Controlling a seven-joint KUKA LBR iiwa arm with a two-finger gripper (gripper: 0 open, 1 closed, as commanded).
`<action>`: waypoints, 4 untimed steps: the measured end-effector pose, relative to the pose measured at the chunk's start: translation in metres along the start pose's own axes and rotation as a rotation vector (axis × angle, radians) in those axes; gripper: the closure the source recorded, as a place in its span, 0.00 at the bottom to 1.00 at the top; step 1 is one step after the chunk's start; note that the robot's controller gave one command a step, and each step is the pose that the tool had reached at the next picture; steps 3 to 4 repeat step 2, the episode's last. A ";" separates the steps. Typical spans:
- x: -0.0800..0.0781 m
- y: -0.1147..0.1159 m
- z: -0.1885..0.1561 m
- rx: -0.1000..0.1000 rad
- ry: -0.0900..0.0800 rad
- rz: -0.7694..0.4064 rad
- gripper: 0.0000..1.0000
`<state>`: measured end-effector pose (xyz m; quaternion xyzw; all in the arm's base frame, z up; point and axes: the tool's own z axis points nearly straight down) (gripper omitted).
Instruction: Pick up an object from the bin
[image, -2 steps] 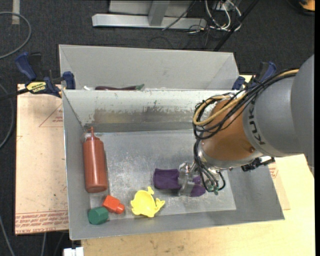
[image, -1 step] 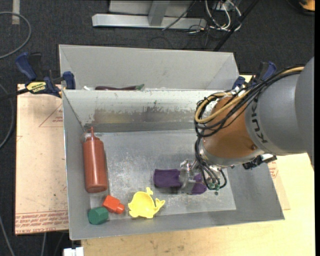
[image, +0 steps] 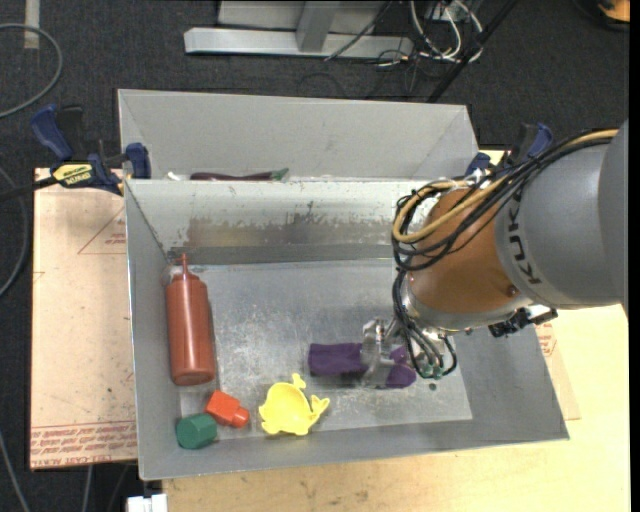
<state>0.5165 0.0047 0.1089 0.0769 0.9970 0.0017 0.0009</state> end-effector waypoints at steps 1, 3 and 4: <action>0.000 0.000 -0.019 0.000 -0.001 -0.001 1.00; -0.001 0.001 -0.032 -0.001 -0.006 -0.001 1.00; -0.001 0.001 -0.032 -0.001 -0.006 -0.001 1.00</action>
Offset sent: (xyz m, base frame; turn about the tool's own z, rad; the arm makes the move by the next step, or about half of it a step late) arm 0.0000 -0.0001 0.0525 0.0000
